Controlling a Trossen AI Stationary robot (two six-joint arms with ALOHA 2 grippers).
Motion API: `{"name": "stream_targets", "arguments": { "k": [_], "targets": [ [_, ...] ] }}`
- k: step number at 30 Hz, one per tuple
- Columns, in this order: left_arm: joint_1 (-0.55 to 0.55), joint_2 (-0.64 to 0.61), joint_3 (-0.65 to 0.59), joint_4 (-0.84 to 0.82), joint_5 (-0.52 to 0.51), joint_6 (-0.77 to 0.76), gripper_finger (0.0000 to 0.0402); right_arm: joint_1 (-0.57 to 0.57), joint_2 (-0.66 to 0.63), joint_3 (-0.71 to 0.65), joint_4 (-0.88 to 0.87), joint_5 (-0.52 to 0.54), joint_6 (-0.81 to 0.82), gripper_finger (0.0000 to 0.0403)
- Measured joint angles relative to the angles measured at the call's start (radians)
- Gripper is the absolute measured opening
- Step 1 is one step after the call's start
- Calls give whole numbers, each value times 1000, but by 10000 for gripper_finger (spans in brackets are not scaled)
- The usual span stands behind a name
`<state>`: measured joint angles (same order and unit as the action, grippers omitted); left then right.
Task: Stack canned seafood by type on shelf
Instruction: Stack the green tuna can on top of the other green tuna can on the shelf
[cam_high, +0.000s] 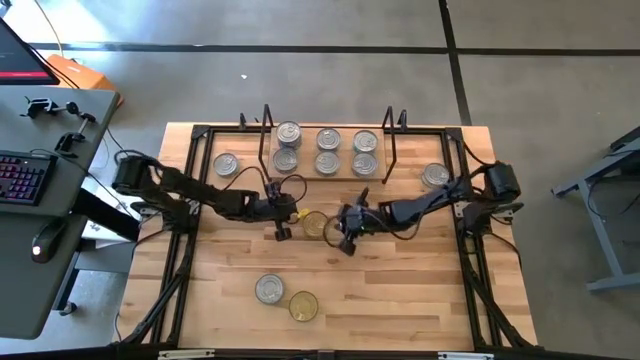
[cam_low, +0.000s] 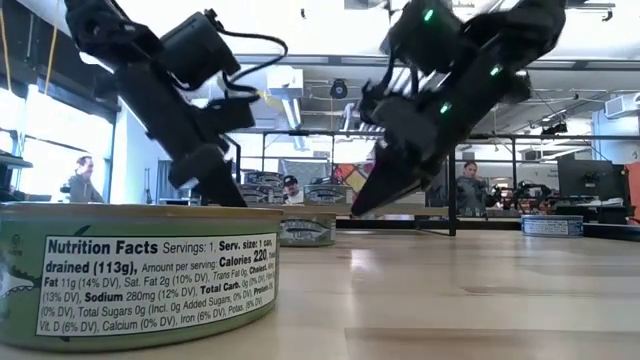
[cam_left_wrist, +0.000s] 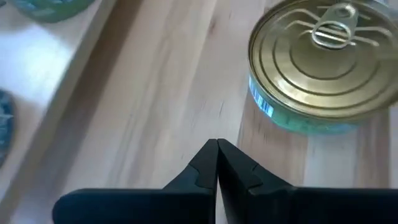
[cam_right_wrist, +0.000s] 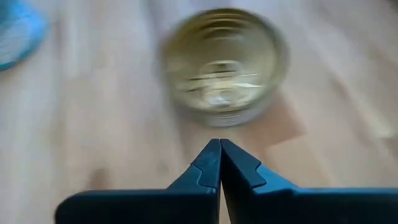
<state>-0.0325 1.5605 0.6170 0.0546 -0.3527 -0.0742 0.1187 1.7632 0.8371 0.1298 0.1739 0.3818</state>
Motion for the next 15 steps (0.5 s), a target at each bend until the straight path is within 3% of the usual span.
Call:
{"name": "stream_targets", "arguments": {
  "k": [3, 6, 10, 15],
  "targets": [
    [-31, -54, 1, -90, 10, 11, 0, 26, 0, 0, 9, 10, -20, 0],
    [-69, -78, 0, -119, 88, 80, 0, 33, 16, 0, 48, 63, -24, 0],
    [-106, -78, 0, -90, 219, 261, 0, 33, 27, -1, 157, 69, -31, 0],
    [-127, -78, 0, 40, 248, 503, 18, 33, 27, -1, 238, 64, -69, 0]
  ]
}}
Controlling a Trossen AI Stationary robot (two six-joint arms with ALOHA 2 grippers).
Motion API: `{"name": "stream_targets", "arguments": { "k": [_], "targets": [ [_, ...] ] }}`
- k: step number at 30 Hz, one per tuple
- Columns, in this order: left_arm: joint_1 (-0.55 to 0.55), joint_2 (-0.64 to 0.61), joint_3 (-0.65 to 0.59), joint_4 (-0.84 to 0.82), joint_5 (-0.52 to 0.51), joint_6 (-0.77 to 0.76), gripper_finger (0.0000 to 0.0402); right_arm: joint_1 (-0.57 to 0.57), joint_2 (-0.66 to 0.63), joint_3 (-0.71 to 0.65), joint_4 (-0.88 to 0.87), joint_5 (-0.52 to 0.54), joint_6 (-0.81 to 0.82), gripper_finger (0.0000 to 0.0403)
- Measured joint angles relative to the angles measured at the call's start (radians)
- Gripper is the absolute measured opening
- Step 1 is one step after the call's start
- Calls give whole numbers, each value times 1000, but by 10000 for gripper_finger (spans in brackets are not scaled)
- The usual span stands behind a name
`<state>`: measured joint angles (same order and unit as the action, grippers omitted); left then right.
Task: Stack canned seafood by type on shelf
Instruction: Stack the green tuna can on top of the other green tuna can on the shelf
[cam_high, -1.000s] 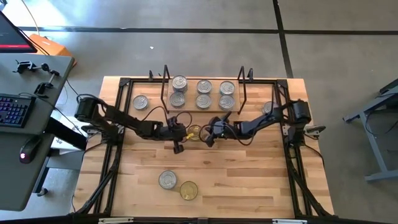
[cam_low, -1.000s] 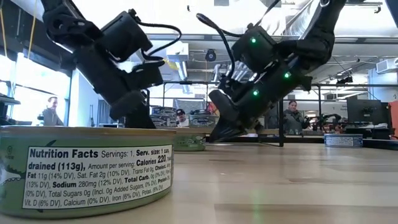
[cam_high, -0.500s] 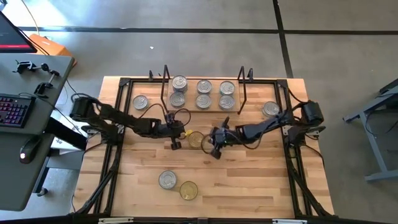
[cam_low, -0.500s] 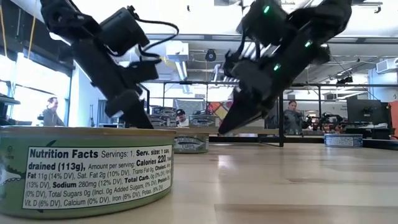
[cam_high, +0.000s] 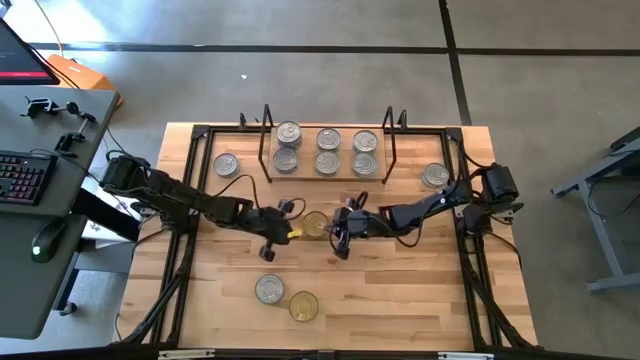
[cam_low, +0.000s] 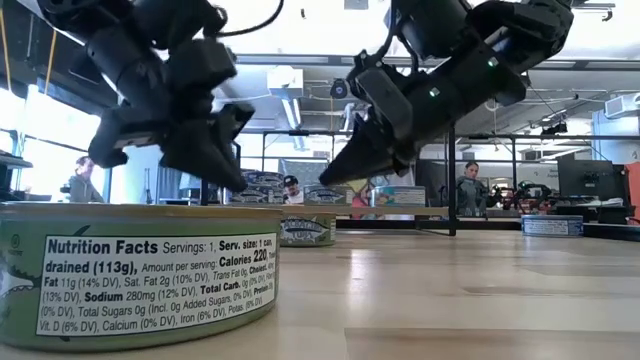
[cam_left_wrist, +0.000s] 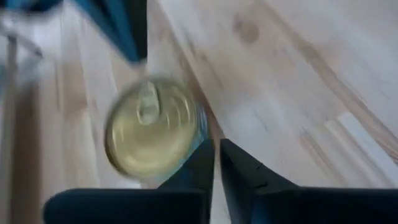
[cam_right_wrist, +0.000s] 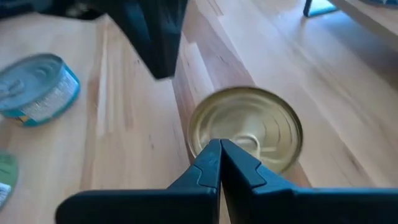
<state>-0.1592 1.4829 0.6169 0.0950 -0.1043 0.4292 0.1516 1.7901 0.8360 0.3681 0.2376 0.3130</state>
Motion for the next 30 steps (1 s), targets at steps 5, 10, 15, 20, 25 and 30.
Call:
{"name": "stream_targets", "arguments": {
  "k": [5, 10, 15, 20, 25, 30],
  "targets": [
    [36, 23, 1, 68, 67, 194, 74, 0, 1, 0, 22, -2, 0, 0],
    [76, 110, 0, 134, 102, 374, 123, 0, 1, 0, 19, -2, -8, 0],
    [98, 178, 10, 156, 93, 416, 126, 1, 1, 0, 9, -15, -9, 0],
    [103, 211, 13, 179, 92, 414, 77, 49, -31, 22, -1, -59, -183, 0],
    [108, 220, 11, 230, 98, 410, 10, 74, -62, 78, -137, 54, -323, 0],
    [113, 193, 6, 236, 119, 407, 4, 59, -63, 149, -295, 83, -482, 21]
  ]
}}
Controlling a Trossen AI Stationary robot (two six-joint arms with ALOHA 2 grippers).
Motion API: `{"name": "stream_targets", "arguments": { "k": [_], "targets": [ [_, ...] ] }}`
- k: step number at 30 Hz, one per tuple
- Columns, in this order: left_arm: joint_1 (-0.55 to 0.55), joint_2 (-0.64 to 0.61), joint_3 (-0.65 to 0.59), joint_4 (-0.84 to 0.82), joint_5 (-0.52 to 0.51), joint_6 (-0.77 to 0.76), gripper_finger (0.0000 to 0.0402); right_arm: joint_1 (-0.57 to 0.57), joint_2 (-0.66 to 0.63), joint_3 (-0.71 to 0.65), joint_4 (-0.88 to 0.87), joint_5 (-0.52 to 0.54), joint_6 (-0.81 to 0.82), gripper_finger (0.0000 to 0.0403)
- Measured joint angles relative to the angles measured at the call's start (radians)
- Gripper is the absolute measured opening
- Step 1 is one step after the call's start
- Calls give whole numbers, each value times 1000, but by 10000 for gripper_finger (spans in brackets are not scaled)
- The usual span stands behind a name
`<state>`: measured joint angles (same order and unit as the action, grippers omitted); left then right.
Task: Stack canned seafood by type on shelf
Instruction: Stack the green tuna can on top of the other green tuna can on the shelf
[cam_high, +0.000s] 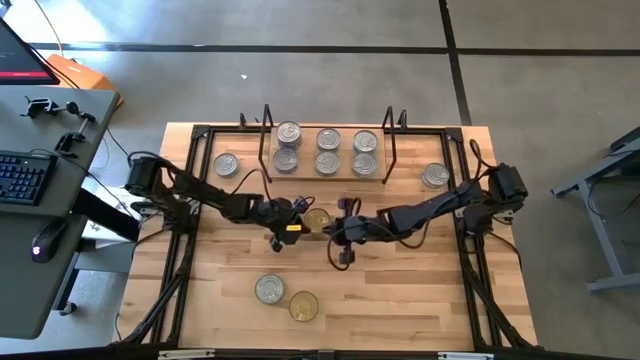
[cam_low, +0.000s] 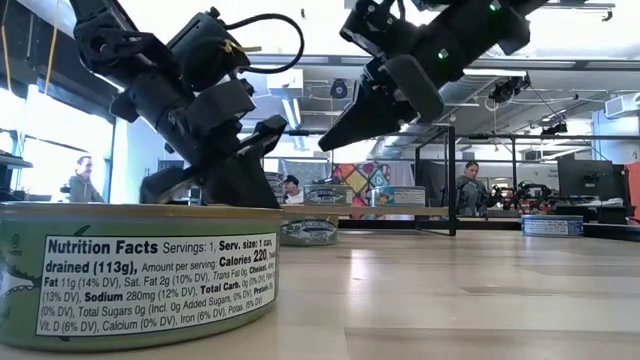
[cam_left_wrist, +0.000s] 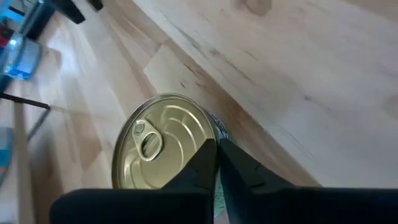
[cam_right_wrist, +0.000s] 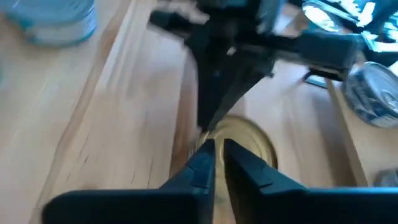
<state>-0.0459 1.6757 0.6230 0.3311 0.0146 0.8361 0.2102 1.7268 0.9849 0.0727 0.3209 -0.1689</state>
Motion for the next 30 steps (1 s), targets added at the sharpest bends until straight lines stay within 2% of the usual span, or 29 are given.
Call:
{"name": "stream_targets", "arguments": {
  "k": [4, 9, 11, 15, 17, 21, 25, 30],
  "targets": [
    [2, -44, -3, -8, 7, -72, 2, -19, 0, 31, -100, -75, -83, 75],
    [25, -85, -2, 6, 33, -179, 1, -27, 35, 32, -106, -158, -252, 166],
    [41, -86, -2, 7, 57, -212, 1, -27, 62, 31, -97, -142, -331, 199],
    [77, -86, -3, 13, 128, -269, 0, -22, 110, 31, -28, 14, -461, 241],
    [89, -86, -3, 19, 162, -289, 0, -20, 135, 31, 19, 58, -505, 247],
    [105, -86, -2, 40, 188, -302, 0, -22, 174, 32, 87, 54, -529, 249],
    [112, -86, -3, 50, 190, -303, 0, -27, 205, 32, 91, 96, -476, 248],
    [110, -86, -2, 74, 197, -312, 0, -34, 205, 32, 66, 109, -373, 208]
  ]
}}
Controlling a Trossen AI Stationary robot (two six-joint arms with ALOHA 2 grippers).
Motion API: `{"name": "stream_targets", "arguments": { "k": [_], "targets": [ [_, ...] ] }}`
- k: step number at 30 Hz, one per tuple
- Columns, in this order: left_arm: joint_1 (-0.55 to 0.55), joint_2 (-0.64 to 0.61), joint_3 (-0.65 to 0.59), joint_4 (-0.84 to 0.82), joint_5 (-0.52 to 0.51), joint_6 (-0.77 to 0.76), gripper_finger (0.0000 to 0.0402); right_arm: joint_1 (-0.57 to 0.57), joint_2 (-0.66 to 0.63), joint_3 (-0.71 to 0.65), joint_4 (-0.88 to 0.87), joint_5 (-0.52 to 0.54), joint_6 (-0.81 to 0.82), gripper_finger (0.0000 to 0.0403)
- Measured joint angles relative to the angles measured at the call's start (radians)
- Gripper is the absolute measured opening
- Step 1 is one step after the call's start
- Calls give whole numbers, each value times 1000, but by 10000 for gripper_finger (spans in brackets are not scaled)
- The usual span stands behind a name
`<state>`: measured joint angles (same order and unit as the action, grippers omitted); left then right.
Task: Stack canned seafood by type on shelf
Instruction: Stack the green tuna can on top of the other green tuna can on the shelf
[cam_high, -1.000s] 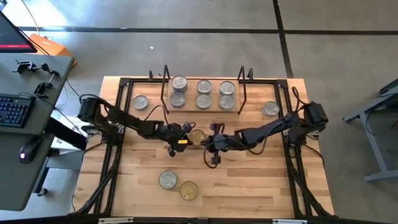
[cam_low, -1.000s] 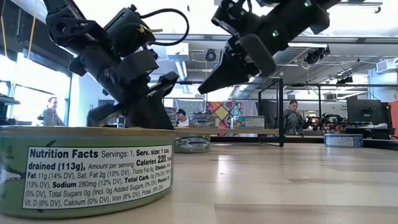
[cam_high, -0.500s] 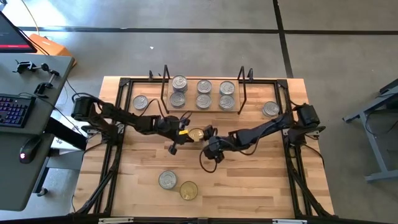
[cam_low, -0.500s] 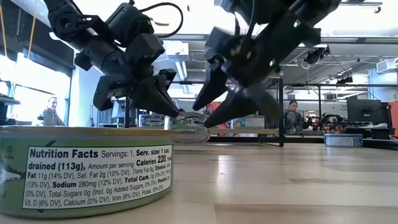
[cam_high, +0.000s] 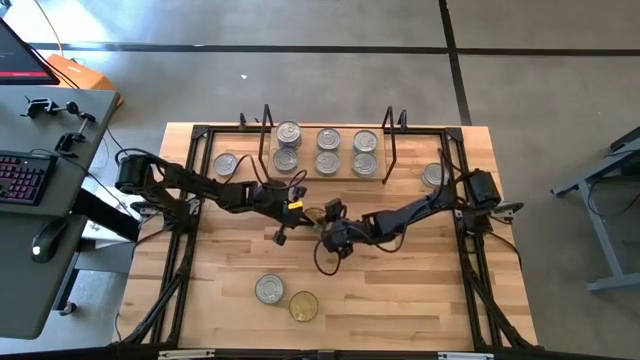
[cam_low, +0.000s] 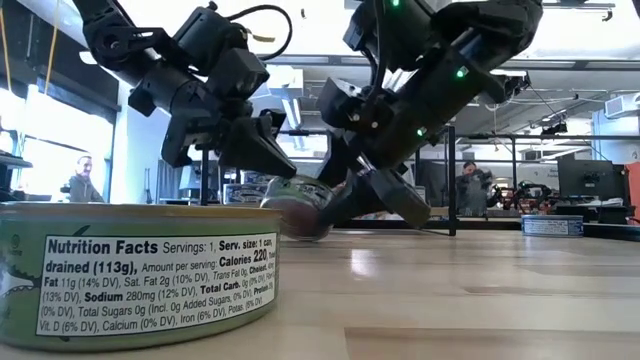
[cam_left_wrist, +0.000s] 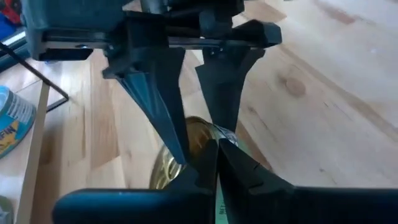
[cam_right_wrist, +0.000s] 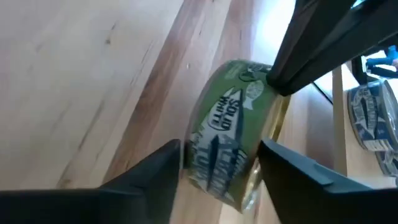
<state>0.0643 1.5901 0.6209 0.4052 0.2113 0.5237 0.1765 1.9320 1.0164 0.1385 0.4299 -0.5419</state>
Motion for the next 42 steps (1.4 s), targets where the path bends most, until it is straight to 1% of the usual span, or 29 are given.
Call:
{"name": "stream_targets", "arguments": {
  "k": [5, 8, 11, 14, 16, 18, 20, 22, 24, 28, 30, 32, 35, 38, 39, 42],
  "targets": [
    [0, -1, 2, 36, 49, -24, 1, -3, -1, 1, 0, 10, 40, 139],
    [-1, -3, 2, 36, 52, -25, 1, -3, -1, 1, -2, 20, 44, 113],
    [0, -13, 2, 31, 39, -42, 1, 0, -2, 1, -7, 38, 46, 113],
    [-3, -50, 2, 10, -17, -52, 1, 3, -2, 0, -10, 50, 48, 113],
    [-7, -90, 2, -38, -26, 1, 9, 6, -2, 0, -19, 68, 52, 115],
    [-19, -135, 2, -97, -33, 79, 28, 7, -10, 0, -33, 77, 72, 119],
    [-37, -166, 3, -139, -61, 136, 55, 7, -29, -1, -68, 77, 101, 119],
    [-56, -183, 2, -179, -104, 167, 87, 0, -58, -2, -98, 77, 124, 119],
    [-75, -180, 2, -180, -143, 188, 123, -10, -94, -2, -110, 73, 144, 119],
    [-102, -148, 2, -103, -229, 205, 192, -39, -140, -1, -113, -11, 169, 119],
    [-109, -129, 2, -57, -281, 205, 220, -51, -147, -1, -114, -50, 184, 119],
    [-114, -113, 2, -9, -317, 211, 241, -59, -148, -1, -114, -66, 199, 119],
    [-115, -89, 2, 27, -334, 212, 258, -65, -148, -1, -115, -71, 202, 119],
    [-111, -64, 2, 35, -339, 213, 261, -66, -148, -1, -113, -71, 202, 119],
    [-111, -56, 2, 38, -360, 213, 261, -66, -148, -1, -113, -71, 203, 119],
    [-111, -33, 2, 44, -477, 195, 258, -66, -148, -1, -111, -71, 203, 119]
  ]
}}
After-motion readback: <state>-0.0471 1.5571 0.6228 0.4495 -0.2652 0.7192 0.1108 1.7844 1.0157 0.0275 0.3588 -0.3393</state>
